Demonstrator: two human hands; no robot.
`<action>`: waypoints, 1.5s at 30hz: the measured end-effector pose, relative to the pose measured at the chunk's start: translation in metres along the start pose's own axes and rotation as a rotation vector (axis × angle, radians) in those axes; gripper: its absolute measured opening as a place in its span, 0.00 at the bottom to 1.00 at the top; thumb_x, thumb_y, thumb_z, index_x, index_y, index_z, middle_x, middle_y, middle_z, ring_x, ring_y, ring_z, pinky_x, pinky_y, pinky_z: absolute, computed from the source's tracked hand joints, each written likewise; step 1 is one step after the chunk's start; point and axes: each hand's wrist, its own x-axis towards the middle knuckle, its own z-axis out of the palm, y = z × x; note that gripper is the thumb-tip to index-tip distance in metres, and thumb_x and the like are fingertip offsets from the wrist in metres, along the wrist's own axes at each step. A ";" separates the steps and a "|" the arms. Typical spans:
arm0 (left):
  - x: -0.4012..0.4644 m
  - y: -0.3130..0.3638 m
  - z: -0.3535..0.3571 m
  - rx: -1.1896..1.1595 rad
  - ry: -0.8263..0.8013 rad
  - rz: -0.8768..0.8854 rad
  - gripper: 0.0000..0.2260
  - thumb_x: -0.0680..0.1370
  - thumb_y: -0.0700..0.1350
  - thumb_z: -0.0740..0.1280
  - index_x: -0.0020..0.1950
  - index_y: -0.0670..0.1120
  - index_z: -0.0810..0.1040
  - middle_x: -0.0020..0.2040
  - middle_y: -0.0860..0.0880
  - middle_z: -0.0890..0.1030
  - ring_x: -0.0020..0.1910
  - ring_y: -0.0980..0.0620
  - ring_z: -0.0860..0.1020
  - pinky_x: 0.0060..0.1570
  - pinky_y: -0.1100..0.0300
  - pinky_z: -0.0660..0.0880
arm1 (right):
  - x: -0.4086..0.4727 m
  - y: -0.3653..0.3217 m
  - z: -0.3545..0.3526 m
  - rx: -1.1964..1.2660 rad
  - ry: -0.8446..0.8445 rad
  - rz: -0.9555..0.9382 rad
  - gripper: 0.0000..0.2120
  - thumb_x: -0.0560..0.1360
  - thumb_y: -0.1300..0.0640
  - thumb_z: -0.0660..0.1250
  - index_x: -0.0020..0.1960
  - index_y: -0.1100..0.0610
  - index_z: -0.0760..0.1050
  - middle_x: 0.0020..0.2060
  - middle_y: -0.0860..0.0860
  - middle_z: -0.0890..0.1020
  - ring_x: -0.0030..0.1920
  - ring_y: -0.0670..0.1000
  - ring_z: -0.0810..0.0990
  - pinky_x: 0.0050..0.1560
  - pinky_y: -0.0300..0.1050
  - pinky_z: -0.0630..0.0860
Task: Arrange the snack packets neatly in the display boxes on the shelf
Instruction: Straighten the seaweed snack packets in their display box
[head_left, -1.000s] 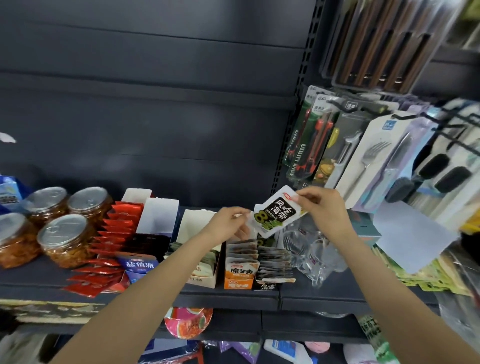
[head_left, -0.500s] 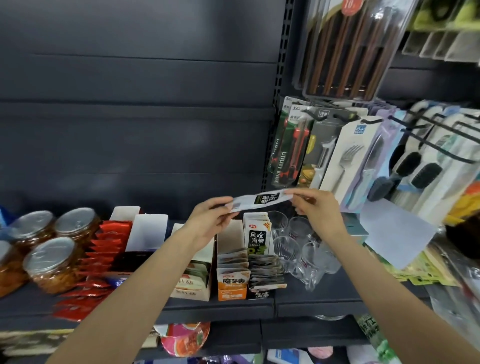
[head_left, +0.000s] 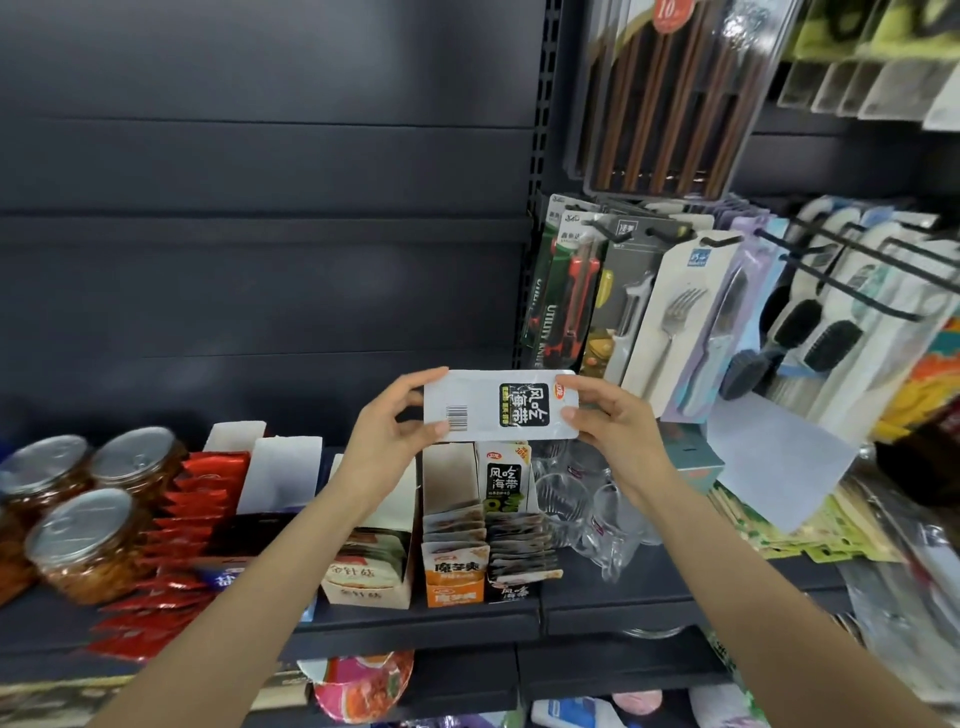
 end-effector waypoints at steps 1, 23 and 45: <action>0.000 0.000 -0.001 0.008 0.006 0.018 0.23 0.75 0.33 0.68 0.62 0.57 0.73 0.51 0.49 0.81 0.47 0.54 0.82 0.47 0.65 0.77 | 0.000 0.000 0.001 0.006 -0.002 -0.006 0.16 0.73 0.73 0.64 0.53 0.55 0.79 0.41 0.49 0.81 0.38 0.41 0.81 0.38 0.32 0.76; 0.015 -0.029 -0.001 -0.132 0.017 -0.553 0.09 0.80 0.42 0.62 0.57 0.41 0.78 0.50 0.43 0.83 0.43 0.52 0.81 0.39 0.67 0.75 | 0.003 0.003 0.001 -0.530 0.049 -0.305 0.06 0.72 0.61 0.70 0.43 0.51 0.82 0.40 0.44 0.82 0.41 0.36 0.79 0.46 0.28 0.73; 0.017 -0.076 -0.004 1.136 -0.349 -0.115 0.32 0.73 0.64 0.65 0.73 0.52 0.65 0.72 0.51 0.66 0.71 0.51 0.62 0.70 0.54 0.58 | 0.029 0.053 0.022 -1.164 -0.327 -0.151 0.09 0.77 0.60 0.64 0.54 0.55 0.81 0.50 0.52 0.83 0.51 0.52 0.80 0.53 0.48 0.77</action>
